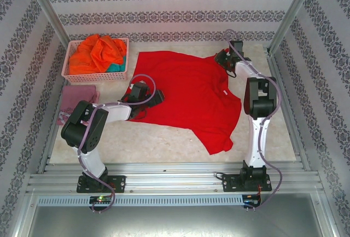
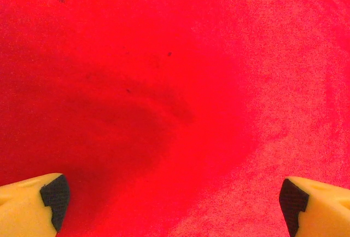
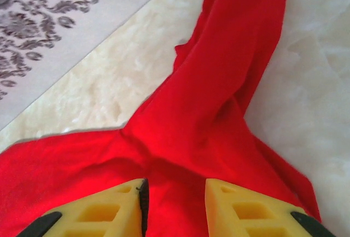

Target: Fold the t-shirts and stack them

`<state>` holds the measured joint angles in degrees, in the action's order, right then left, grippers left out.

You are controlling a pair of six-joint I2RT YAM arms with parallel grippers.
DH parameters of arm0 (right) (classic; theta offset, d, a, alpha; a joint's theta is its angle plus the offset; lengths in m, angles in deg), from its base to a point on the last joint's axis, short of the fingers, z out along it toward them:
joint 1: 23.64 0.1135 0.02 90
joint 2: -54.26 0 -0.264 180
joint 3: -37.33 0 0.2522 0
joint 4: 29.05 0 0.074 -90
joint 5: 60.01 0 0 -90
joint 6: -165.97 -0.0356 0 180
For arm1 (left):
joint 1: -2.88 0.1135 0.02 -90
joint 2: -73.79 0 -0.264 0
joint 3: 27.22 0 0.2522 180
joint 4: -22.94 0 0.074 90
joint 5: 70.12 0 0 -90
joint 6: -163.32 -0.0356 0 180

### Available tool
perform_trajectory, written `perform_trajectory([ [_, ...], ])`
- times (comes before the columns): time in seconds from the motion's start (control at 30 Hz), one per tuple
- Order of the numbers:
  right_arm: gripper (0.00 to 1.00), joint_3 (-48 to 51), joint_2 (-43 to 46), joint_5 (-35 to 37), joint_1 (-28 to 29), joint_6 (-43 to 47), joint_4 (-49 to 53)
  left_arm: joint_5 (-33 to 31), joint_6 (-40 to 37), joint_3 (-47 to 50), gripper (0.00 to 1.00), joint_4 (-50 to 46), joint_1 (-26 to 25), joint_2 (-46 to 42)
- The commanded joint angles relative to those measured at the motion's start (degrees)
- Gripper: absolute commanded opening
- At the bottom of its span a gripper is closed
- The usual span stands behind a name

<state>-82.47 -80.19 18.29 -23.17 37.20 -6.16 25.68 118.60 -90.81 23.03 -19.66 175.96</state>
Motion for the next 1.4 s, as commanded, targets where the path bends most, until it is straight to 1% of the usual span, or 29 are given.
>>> perform_trajectory([
  [0.0,0.32,-6.0,-4.0,-2.6,-0.6,-4.7,3.4,-0.4,1.1,2.0,1.00,-2.5,-0.7,0.7],
  [0.07,0.32,-9.0,-6.7,-3.5,-1.1,-6.9,5.5,-0.9,0.9,2.0,1.00,-2.9,-0.7,0.6],
  [0.17,0.32,-11.9,-9.3,-1.3,-1.4,-8.3,7.8,-1.4,0.5,2.0,1.00,-3.6,-0.7,0.4],
  [0.23,0.32,-16.2,-11.8,1.1,-1.9,-9.3,12.2,-1.6,0.4,2.0,1.00,-4.1,-0.7,0.2],
  [0.37,0.36,-23.6,-16.6,2.6,-2.9,-10.3,17.1,-1.8,0.4,2.4,1.00,-4.4,-0.7,0.0],
  [0.43,0.38,-28.4,-19.6,2.1,-3.7,-10.1,19.1,-1.8,0.6,2.6,1.00,-4.3,-0.7,0.2],
  [0.57,0.43,-41.8,-26.8,1.1,-4.3,-7.2,23.9,-2.1,0.8,2.6,1.00,-5.2,-0.7,0.7],
  [0.63,0.45,-46.2,-29.4,-0.5,-4.7,-7.3,22.8,-2.3,1.1,2.9,1.00,-5.4,-0.7,0.4],
  [0.7,0.45,-47.9,-30.7,-0.5,-4.8,-7.9,20.7,-2.4,1.0,3.1,1.00,-5.8,-0.7,-0.2],
  [0.83,0.45,-47.8,-31.5,-0.7,-5.2,-8.5,14.4,-3.1,0.4,3.0,1.00,-7.4,-0.7,-1.4],
  [0.93,0.47,-48.3,-31.5,-3.5,-5.2,-9.1,9.0,-3.3,-0.4,2.5,1.00,-8.1,-0.7,-2.1],
  [1.0,0.50,-48.9,-30.4,-4.7,-5.1,-8.1,7.9,-3.6,-0.8,2.1,1.00,-8.5,-0.7,-2.6],
  [1.1,0.54,-46.3,-25.5,-4.6,-4.0,-3.3,8.3,-3.9,-0.9,2.2,1.00,-7.9,-0.7,-3.1],
  [1.17,0.57,-39.7,-19.7,-3.4,-3.1,0.1,6.7,-3.8,-1.0,2.3,1.00,-7.5,-0.7,-3.3],
  [1.27,0.60,-22.9,-9.2,-1.0,-1.7,2.6,-1.7,-3.6,-1.0,3.1,1.00,-6.4,-0.7,-3.5],
  [1.3,0.61,-16.0,-5.3,-0.2,-1.4,2.6,-5.3,-3.6,-0.9,3.5,1.00,-6.0,-0.7,-3.5],
  [1.37,0.62,-5.1,0.5,0.7,-0.9,1.5,-10.8,-3.5,-1.1,3.8,1.00,-5.6,-0.7,-3.7],
])
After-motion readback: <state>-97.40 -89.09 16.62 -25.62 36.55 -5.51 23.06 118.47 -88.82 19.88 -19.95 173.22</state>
